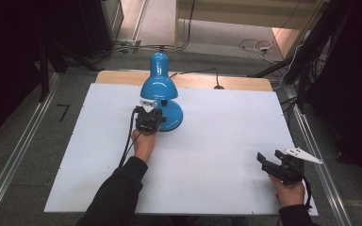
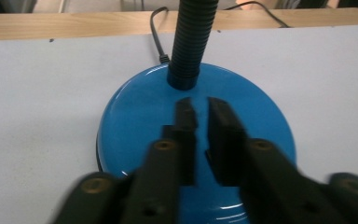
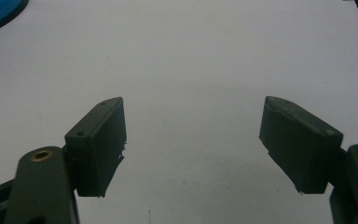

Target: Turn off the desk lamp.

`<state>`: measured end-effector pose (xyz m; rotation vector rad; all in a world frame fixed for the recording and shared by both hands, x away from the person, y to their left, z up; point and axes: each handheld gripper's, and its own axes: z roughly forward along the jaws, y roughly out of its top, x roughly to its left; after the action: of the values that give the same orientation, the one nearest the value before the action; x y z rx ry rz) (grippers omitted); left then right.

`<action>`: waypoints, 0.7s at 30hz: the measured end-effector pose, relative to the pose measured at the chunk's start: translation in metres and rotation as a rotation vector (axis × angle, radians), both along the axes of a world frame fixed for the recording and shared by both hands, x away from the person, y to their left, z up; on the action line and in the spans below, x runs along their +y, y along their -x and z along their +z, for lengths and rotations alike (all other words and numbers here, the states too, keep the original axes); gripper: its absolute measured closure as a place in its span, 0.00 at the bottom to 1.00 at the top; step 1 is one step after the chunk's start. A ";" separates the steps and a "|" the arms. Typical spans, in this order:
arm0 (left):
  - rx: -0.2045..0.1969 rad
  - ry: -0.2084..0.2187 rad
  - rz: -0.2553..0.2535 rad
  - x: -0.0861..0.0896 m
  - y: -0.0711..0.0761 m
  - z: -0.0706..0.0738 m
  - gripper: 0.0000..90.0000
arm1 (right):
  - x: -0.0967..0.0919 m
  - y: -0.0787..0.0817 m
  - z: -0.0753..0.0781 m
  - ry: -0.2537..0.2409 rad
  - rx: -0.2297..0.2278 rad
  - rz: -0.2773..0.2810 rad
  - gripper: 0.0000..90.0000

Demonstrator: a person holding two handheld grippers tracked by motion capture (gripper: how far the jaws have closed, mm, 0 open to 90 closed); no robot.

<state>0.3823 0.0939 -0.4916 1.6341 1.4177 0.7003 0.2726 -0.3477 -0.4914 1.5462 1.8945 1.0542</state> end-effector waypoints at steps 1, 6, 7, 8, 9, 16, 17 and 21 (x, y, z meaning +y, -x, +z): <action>0.001 0.001 -0.009 0.001 0.001 0.001 0.84 | 0.000 0.000 0.000 0.002 -0.001 0.000 0.24; -0.010 -0.004 -0.022 0.007 0.007 0.005 0.68 | 0.000 -0.001 -0.001 0.003 0.005 -0.005 0.24; -0.006 -0.007 -0.019 0.008 0.008 0.005 0.55 | 0.000 -0.001 -0.001 0.002 0.006 -0.005 0.24; -0.001 -0.010 -0.019 0.009 0.009 0.005 0.55 | 0.000 -0.001 -0.001 0.002 0.006 -0.005 0.24; 0.003 -0.014 -0.024 0.010 0.010 0.006 0.53 | 0.000 -0.001 -0.001 0.002 0.006 -0.005 0.24; 0.006 -0.015 -0.021 0.015 0.015 0.007 0.36 | 0.000 -0.001 -0.001 0.007 0.004 -0.003 0.24; 0.006 -0.014 -0.025 0.016 0.016 0.007 0.36 | 0.000 -0.001 -0.001 0.007 0.005 -0.003 0.24; 0.015 -0.008 -0.026 0.020 0.017 0.007 0.33 | 0.000 -0.001 -0.001 0.010 0.006 -0.002 0.24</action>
<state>0.3648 0.1135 -0.4844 1.6643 1.4035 0.6816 0.2739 -0.3474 -0.4929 1.5467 1.8988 1.0390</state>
